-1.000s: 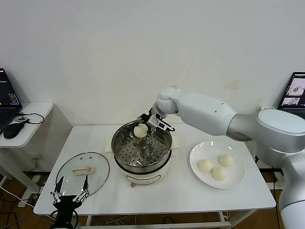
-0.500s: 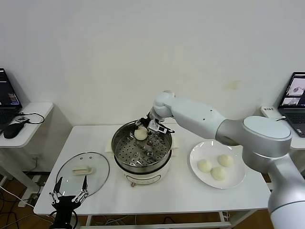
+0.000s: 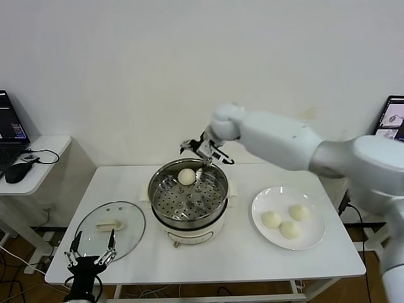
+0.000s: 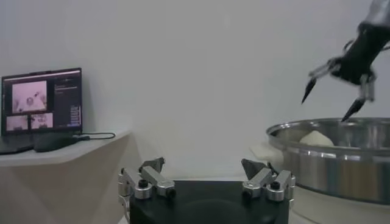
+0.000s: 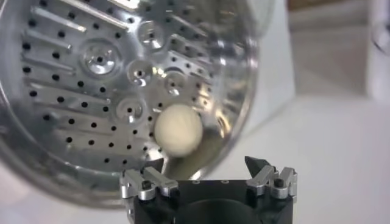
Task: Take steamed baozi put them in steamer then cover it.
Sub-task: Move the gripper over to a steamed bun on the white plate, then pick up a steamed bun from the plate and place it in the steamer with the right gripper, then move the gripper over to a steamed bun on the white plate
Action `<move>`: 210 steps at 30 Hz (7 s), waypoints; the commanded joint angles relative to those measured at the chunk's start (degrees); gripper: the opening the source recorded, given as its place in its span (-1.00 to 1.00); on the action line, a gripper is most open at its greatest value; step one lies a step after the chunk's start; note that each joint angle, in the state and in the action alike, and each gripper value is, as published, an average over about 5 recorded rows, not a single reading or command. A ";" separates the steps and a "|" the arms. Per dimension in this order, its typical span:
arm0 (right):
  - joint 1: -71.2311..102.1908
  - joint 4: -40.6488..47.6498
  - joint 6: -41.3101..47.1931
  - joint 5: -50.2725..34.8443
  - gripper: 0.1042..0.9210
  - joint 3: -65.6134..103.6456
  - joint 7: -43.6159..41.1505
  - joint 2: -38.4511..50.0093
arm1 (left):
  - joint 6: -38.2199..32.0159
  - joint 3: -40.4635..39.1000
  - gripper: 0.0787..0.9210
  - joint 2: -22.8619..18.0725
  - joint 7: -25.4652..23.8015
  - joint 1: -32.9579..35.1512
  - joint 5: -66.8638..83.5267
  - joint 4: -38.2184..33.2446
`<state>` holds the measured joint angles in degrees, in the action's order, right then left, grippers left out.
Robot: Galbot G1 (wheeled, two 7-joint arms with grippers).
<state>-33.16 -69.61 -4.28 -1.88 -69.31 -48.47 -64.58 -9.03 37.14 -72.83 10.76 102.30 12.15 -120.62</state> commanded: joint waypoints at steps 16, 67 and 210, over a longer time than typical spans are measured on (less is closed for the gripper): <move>15.96 -23.21 27.18 -1.89 0.76 5.74 -5.79 36.23 | 3.83 0.22 0.77 1.52 0.22 -1.21 0.25 0.62; 35.02 -0.09 22.67 7.59 0.13 20.91 -7.01 18.33 | 3.72 0.54 0.77 0.51 0.25 -1.72 -0.01 2.10; 41.32 -8.68 20.74 13.43 0.75 24.83 -8.48 28.09 | 3.58 1.16 0.77 0.31 -0.23 -1.61 -1.51 1.32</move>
<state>6.59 -80.68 16.63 10.76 -45.44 -57.61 -33.67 -5.41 38.18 -72.46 10.56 100.56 10.58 -119.29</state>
